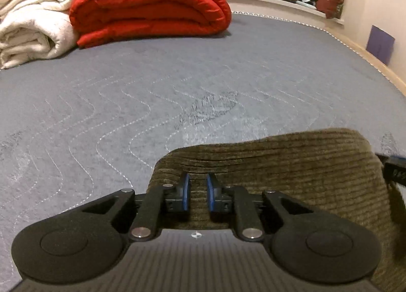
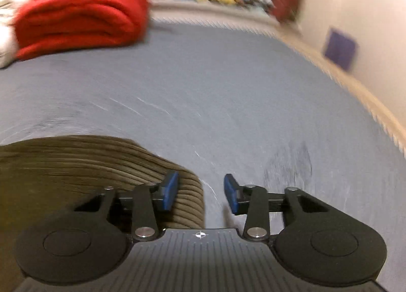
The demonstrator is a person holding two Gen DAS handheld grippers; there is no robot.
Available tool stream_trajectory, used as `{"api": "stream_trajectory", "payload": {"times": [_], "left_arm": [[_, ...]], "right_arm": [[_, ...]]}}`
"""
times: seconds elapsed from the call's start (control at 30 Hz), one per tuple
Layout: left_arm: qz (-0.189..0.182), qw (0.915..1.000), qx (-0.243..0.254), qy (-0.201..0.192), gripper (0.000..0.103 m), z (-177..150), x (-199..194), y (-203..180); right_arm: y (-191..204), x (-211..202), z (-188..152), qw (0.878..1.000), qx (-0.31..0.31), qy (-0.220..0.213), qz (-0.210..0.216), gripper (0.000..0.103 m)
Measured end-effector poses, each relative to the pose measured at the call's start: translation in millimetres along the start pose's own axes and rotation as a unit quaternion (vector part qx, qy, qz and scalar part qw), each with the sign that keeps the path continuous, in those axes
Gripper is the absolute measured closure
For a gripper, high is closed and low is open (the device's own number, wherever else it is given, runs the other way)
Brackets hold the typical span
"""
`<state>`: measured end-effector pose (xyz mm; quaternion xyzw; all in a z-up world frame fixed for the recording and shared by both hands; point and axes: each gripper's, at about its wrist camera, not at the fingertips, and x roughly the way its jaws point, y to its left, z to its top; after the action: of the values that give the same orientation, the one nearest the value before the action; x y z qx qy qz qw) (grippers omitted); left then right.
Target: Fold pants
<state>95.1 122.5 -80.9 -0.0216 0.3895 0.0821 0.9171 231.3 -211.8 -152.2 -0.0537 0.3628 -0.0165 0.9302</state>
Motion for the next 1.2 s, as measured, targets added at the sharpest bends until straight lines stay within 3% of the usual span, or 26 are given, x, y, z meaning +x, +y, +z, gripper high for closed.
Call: {"api": "stream_trajectory", "payload": {"times": [0.17, 0.23, 0.33, 0.47, 0.63, 0.7, 0.8, 0.93, 1.03, 1.17, 1.2], "left_arm": [[-0.024, 0.9995, -0.006, -0.019, 0.084, 7, -16, 11], [-0.026, 0.9988, -0.016, -0.037, 0.071, 14, -32, 19], [-0.048, 0.997, -0.032, -0.052, 0.071, 23, -58, 33], [-0.057, 0.9976, -0.019, -0.036, 0.071, 21, -76, 42], [-0.057, 0.9981, 0.013, 0.018, 0.075, 3, -59, 47], [-0.055, 0.9955, 0.046, 0.063, 0.073, -11, -42, 43], [-0.03, 0.9962, 0.07, 0.044, 0.071, -12, -58, 39], [-0.066, 0.9944, 0.083, 0.008, 0.071, -16, -94, 31], [-0.051, 0.989, 0.128, 0.054, 0.067, -46, -73, 25], [-0.052, 0.9935, 0.088, 0.05, 0.061, -37, -99, 28], [-0.065, 0.9943, 0.074, 0.04, 0.052, -34, -112, 30]], "right_arm": [[0, 16, 2, 1.0, 0.006, 0.008, -0.001, 0.065], [-3, 15, 4, 1.0, 0.009, 0.001, 0.0, 0.065], [-17, -2, 8, 1.0, 0.025, -0.017, 0.003, 0.055], [-30, -46, 9, 0.997, 0.02, -0.058, 0.045, 0.045], [-35, -99, -5, 0.987, -0.054, -0.089, 0.121, 0.029], [-39, -110, -13, 0.983, -0.071, -0.075, 0.151, 0.027], [-43, -114, -28, 0.979, -0.089, -0.024, 0.181, 0.024], [-42, -124, -49, 0.972, -0.122, 0.019, 0.198, 0.022], [-32, -120, -73, 0.968, -0.161, 0.074, 0.178, 0.017], [-31, -127, -73, 0.977, -0.126, 0.071, 0.155, 0.015], [-31, -137, -67, 0.981, -0.112, 0.056, 0.151, 0.015]]}}
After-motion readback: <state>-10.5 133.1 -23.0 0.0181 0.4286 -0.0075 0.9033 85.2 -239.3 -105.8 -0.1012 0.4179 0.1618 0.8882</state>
